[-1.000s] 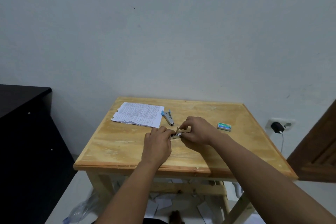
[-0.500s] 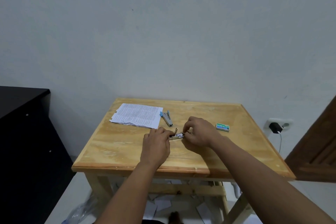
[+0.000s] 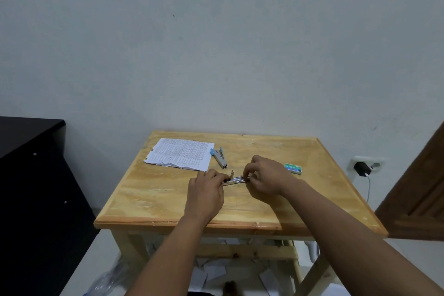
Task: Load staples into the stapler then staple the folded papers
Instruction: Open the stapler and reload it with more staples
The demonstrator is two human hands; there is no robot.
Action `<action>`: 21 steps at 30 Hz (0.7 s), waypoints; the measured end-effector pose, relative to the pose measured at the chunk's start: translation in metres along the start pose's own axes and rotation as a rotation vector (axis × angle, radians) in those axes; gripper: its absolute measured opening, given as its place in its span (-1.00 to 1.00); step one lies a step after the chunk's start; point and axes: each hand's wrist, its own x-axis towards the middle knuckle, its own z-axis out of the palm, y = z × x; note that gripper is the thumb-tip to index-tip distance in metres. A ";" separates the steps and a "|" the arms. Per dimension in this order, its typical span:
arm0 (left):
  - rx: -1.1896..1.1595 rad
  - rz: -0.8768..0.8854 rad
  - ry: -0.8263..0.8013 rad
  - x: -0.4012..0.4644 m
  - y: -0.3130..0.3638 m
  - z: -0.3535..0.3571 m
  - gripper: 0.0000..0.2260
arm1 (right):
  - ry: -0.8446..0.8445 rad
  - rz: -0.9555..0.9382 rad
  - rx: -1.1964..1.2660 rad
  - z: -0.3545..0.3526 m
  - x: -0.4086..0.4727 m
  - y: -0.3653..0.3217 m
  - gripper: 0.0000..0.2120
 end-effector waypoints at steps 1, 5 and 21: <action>0.002 0.002 0.000 0.000 0.000 0.000 -0.70 | 0.004 0.007 -0.002 0.000 -0.001 0.002 -0.78; -0.002 0.005 0.013 0.000 -0.001 0.002 -0.69 | 0.056 0.049 0.049 0.004 -0.003 0.002 -0.80; 0.039 0.011 -0.011 0.000 0.002 -0.001 -0.68 | 0.139 0.173 0.332 0.021 -0.002 -0.002 -0.75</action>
